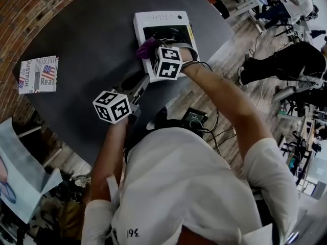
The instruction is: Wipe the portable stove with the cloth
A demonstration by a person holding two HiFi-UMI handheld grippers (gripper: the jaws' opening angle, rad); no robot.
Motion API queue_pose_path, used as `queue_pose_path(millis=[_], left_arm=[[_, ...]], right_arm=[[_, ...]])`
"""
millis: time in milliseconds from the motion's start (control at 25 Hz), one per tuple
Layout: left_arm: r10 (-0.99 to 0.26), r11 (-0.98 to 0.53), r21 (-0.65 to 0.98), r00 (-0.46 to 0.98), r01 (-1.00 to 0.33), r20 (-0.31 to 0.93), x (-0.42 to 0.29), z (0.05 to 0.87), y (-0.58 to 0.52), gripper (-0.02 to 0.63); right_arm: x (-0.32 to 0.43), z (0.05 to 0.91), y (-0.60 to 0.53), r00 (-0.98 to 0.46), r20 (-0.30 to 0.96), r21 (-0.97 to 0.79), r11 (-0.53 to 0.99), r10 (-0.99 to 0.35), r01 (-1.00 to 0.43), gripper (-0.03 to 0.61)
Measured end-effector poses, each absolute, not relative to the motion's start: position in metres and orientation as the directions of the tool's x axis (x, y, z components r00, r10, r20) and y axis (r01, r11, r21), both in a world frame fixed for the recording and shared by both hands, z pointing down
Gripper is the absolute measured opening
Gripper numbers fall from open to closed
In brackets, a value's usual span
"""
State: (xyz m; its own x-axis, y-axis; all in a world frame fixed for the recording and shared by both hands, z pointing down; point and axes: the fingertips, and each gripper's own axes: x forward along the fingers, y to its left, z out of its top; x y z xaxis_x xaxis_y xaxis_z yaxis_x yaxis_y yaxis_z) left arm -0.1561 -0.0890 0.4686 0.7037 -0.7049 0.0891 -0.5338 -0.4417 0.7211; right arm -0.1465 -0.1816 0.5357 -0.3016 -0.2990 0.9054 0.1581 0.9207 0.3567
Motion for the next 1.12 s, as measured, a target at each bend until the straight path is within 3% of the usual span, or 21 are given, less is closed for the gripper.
queue_pose_path(millis=[720, 1120], left_arm=[[-0.714, -0.432, 0.737, 0.696, -0.520, 0.073, -0.169, 0.474, -0.089, 0.114], [-0.723, -0.417, 0.753, 0.688, -0.510, 0.066, -0.184, 0.482, -0.091, 0.114]], right_arm=[[-0.129, 0.536, -0.144, -0.210, 0.968, 0.161, 0.982, -0.137, 0.101, 0.109], [-0.133, 0.530, -0.124, -0.153, 0.987, 0.065, 0.985, -0.040, 0.163, 0.107]])
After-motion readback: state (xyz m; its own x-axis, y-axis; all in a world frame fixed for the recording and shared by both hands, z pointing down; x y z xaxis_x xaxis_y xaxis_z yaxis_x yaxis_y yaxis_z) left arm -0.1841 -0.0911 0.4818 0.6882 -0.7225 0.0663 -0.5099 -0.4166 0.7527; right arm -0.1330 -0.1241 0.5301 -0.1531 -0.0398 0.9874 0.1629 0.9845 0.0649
